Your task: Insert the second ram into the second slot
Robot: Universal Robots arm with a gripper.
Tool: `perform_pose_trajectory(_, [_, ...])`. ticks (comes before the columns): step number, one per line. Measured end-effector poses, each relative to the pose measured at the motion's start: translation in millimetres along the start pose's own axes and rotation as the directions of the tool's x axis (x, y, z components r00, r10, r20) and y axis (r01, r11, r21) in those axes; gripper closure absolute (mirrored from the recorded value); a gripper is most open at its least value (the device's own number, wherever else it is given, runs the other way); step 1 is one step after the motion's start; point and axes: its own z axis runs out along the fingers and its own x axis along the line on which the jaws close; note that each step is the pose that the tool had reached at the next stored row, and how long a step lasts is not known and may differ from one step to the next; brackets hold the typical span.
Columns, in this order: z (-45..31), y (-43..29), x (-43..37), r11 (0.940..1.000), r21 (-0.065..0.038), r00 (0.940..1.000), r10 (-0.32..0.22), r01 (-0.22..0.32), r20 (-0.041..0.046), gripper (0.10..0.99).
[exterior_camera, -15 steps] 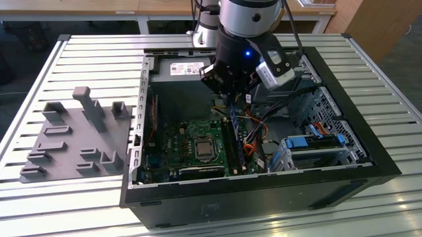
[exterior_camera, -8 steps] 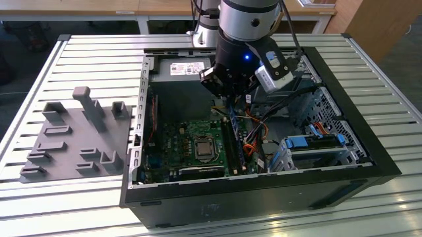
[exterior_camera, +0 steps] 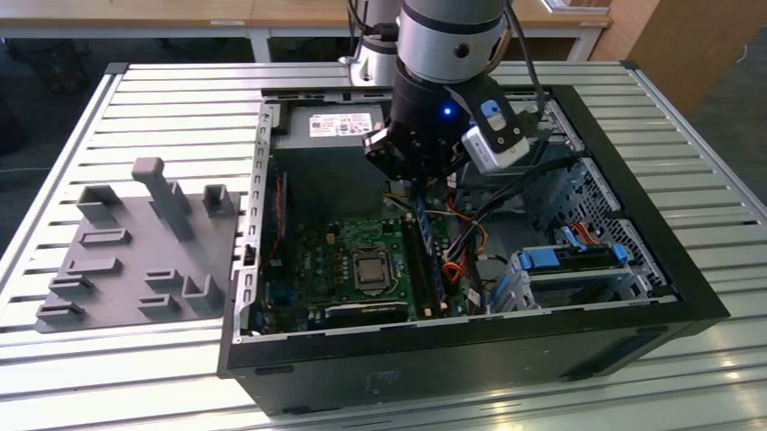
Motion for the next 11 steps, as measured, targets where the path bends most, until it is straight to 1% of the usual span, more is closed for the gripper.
perform_pose_trajectory(6, [4.5,-0.2,-0.3,1.0000,0.000,1.0000,0.000,0.000,-0.0020,0.949])
perform_pose_trajectory(8, [5.7,-0.3,-1.5,1.0000,0.000,1.0000,0.000,0.000,-0.0061,0.949])
perform_pose_trajectory(11, [7.7,-0.5,-3.7,1.0000,-0.001,0.9999,0.001,-0.001,-0.0144,0.949])
